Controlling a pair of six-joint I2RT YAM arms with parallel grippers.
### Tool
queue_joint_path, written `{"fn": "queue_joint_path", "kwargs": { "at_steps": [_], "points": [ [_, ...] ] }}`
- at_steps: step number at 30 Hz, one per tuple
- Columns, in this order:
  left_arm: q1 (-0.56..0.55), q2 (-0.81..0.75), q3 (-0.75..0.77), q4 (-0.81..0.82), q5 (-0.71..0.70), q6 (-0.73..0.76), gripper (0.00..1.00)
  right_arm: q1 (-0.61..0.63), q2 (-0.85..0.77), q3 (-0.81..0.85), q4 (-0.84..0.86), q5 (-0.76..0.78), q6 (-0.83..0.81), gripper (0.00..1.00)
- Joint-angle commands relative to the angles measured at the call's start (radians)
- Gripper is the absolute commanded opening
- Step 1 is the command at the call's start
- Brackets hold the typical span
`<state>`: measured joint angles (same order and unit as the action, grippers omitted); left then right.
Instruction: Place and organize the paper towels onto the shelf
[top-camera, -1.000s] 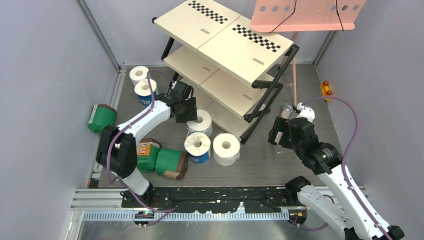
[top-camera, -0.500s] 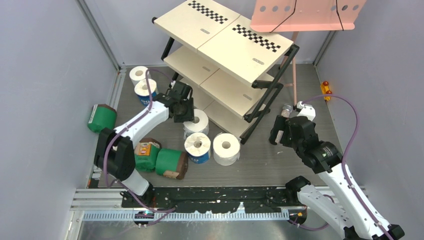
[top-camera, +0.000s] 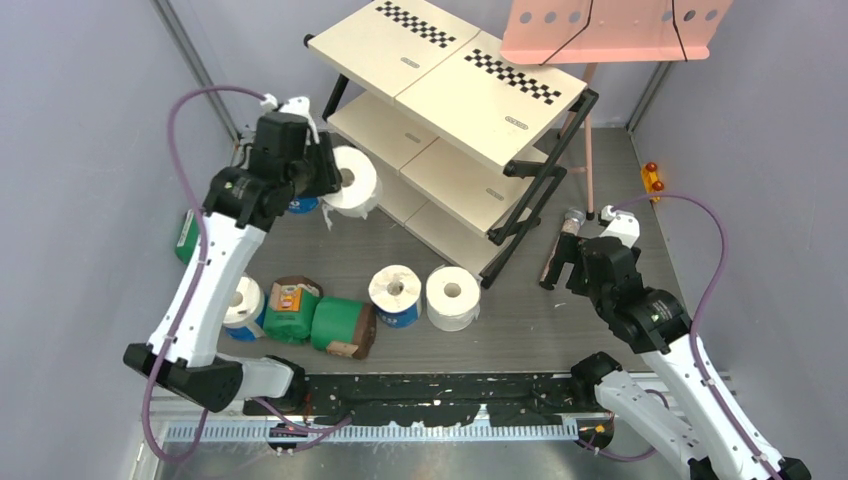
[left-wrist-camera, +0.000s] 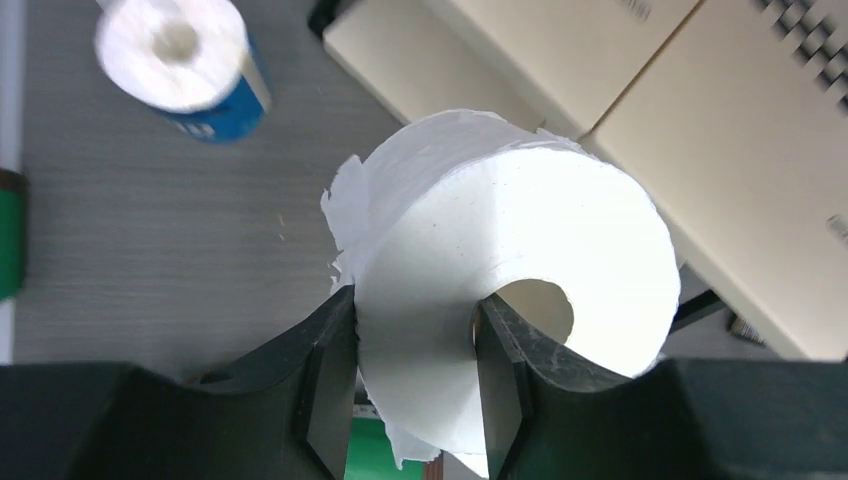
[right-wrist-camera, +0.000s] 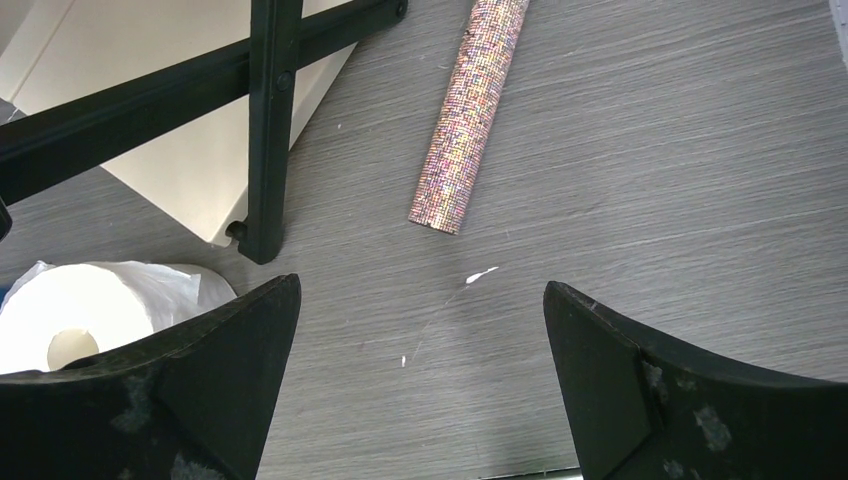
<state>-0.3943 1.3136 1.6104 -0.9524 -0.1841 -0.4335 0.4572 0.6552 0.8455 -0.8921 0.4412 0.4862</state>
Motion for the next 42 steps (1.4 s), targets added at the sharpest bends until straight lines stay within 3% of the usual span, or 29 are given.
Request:
{"fn": "queue_joint_path", "kwargs": {
  "at_steps": [1,7,12,26,34,42],
  "points": [
    [0.019,-0.034,0.253,-0.061,-0.078,0.074,0.0,0.005,-0.024,0.04,-0.002,0.053,-0.006,1.0],
    [0.025,0.058,0.57,-0.064,-0.082,0.11,0.0,0.005,-0.045,0.027,-0.009,0.075,-0.005,1.0],
    [0.026,0.134,0.735,0.0,-0.073,0.116,0.0,0.005,-0.061,0.022,-0.016,0.085,-0.001,1.0],
    [0.026,0.216,0.813,0.218,0.038,0.064,0.0,0.005,-0.102,-0.008,-0.005,0.093,0.009,1.0],
    [0.025,0.233,0.809,0.233,0.163,0.009,0.04,0.005,-0.106,-0.014,-0.002,0.104,0.013,1.0],
    [0.023,0.251,0.805,0.239,0.167,0.013,0.07,0.005,-0.105,-0.018,0.004,0.11,0.016,1.0]
  ]
}}
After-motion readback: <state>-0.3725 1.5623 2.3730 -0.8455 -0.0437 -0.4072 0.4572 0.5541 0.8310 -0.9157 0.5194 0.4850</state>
